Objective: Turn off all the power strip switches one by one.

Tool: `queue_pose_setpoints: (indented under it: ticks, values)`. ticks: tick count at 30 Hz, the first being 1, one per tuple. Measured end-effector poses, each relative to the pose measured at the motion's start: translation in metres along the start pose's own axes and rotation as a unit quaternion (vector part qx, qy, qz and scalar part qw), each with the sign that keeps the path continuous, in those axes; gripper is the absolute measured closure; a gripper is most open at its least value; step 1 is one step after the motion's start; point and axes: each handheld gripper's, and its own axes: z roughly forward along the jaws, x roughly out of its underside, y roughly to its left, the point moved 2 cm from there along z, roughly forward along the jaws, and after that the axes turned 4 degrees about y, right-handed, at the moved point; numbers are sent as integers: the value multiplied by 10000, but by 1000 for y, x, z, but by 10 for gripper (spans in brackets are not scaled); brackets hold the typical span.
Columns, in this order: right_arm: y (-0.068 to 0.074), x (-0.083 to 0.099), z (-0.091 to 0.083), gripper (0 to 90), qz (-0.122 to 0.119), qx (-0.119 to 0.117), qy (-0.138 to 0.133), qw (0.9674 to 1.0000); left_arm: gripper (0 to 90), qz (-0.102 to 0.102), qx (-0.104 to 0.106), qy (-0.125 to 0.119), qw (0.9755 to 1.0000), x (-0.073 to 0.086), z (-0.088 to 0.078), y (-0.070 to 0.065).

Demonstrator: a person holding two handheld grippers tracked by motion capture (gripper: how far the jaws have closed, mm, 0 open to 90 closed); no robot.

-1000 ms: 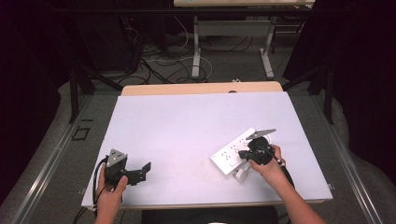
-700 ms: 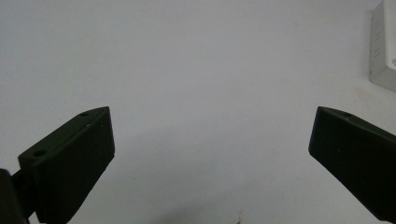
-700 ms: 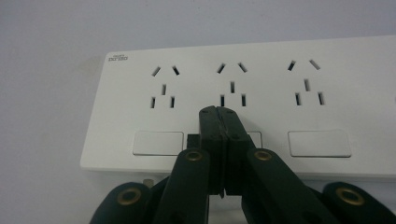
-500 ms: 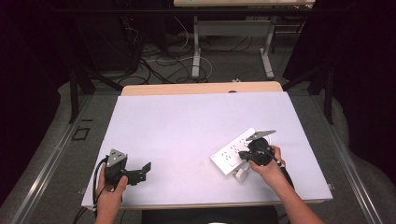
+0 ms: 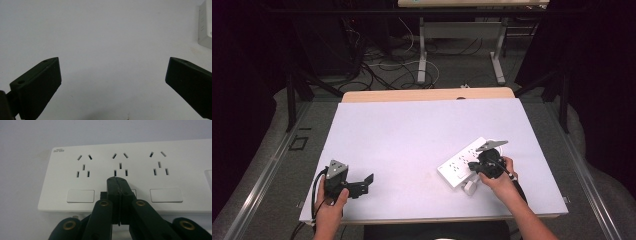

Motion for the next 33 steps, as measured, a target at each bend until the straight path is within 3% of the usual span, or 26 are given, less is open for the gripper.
queue_pose_setpoints:
  ticks: [8, 9, 11, 15, 23, 33]
  values:
    - [-1, 0, 0, 900, 50, -30, 23, 10000, 3, -1, -5, -8, 10000, 0, 0, 0]
    - [0, 1, 1, 900, 65, -67, 48, 9999, 3, 0, -5, -9, 10000, 0, 0, 0]
    - [3, 2, 3, 900, 196, -389, 52, 9990, 3, 1, -8, -8, 10000, 0, 0, 0]
    - [9, 1, 3, 900, -57, -139, 16, 9999, 3, -6, -9, -17, 10000, 0, 0, 0]
    - [8, 1, 3, 900, 18, -215, 45, 9998, 3, -2, -11, -4, 10000, 0, -1, 1]
    - [18, -2, 1, 900, -176, -311, 26, 9994, 3, -6, -15, -6, 10000, 0, -1, 1]
